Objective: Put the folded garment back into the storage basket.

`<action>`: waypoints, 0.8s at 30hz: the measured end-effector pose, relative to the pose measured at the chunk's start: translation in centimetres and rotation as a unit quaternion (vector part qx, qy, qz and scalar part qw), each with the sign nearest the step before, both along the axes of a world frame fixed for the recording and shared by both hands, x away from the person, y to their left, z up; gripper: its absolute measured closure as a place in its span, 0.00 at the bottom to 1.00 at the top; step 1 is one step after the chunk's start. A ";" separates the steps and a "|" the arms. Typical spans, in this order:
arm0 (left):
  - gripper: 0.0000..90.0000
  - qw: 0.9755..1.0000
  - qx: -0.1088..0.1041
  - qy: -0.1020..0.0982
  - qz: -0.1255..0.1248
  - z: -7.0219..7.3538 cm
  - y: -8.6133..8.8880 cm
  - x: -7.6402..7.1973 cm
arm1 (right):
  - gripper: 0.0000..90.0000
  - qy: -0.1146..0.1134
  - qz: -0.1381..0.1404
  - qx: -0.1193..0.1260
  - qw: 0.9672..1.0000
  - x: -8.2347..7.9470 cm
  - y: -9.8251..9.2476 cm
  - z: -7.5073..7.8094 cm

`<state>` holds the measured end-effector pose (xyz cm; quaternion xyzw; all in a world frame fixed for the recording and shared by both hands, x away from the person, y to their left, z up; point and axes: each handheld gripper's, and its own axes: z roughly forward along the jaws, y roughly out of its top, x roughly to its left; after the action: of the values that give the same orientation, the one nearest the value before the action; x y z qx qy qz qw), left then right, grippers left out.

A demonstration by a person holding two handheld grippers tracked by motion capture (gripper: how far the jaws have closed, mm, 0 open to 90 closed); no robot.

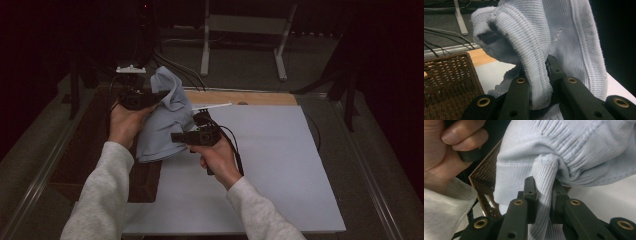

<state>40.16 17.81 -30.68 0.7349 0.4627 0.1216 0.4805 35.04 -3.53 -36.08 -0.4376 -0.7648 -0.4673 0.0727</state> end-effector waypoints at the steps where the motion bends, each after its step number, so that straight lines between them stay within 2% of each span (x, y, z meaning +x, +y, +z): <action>1: 0.92 1.000 0.001 0.000 0.000 0.0 0.1 0.0 | 0.88 0.000 0.002 0.001 1.000 0.1 0.1 0.0; 24: 0.92 1.000 0.002 0.001 0.010 -0.2 1.5 -0.3 | 0.88 0.007 0.008 -0.003 1.000 0.6 2.2 -1.2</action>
<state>39.86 19.34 -30.88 0.7314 0.4704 0.1266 0.4773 35.64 -1.29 -37.25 -0.4346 -0.7691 -0.4616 0.0803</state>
